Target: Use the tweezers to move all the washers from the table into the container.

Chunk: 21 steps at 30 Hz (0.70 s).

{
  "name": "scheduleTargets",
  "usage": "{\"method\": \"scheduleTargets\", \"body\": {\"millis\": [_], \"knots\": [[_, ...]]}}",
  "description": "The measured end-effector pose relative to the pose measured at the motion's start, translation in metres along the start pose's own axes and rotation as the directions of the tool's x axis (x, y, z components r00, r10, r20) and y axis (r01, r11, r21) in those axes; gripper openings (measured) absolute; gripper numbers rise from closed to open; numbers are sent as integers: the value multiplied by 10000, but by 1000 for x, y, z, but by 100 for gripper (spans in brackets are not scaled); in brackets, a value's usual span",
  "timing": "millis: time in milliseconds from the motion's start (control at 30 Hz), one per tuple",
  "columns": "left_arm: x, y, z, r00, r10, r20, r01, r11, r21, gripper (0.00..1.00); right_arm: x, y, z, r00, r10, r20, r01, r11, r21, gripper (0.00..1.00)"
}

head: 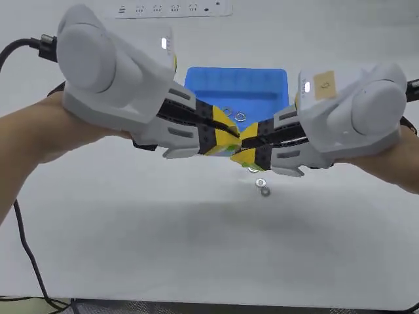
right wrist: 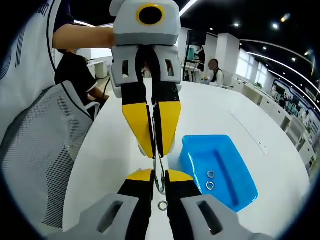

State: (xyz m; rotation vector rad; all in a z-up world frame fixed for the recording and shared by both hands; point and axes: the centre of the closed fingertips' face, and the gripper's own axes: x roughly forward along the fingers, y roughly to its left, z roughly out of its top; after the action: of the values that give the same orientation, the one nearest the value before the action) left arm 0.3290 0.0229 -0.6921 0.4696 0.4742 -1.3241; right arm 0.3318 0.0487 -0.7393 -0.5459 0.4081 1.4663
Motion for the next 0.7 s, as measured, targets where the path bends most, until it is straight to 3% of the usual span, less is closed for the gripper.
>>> {"method": "scheduleTargets", "body": {"millis": [433, 700], "knots": [[-23, 8, 19, 9988, 460, 136, -465, 9980, 426, 7, -9, -13, 30, 9988, -390, 288, 403, 9981, -458, 10], [-34, 29, 28, 9961, 827, 314, -847, 9939, 706, 7, -9, -36, 45, 9964, -706, 479, 746, 9934, -870, 10]]}}
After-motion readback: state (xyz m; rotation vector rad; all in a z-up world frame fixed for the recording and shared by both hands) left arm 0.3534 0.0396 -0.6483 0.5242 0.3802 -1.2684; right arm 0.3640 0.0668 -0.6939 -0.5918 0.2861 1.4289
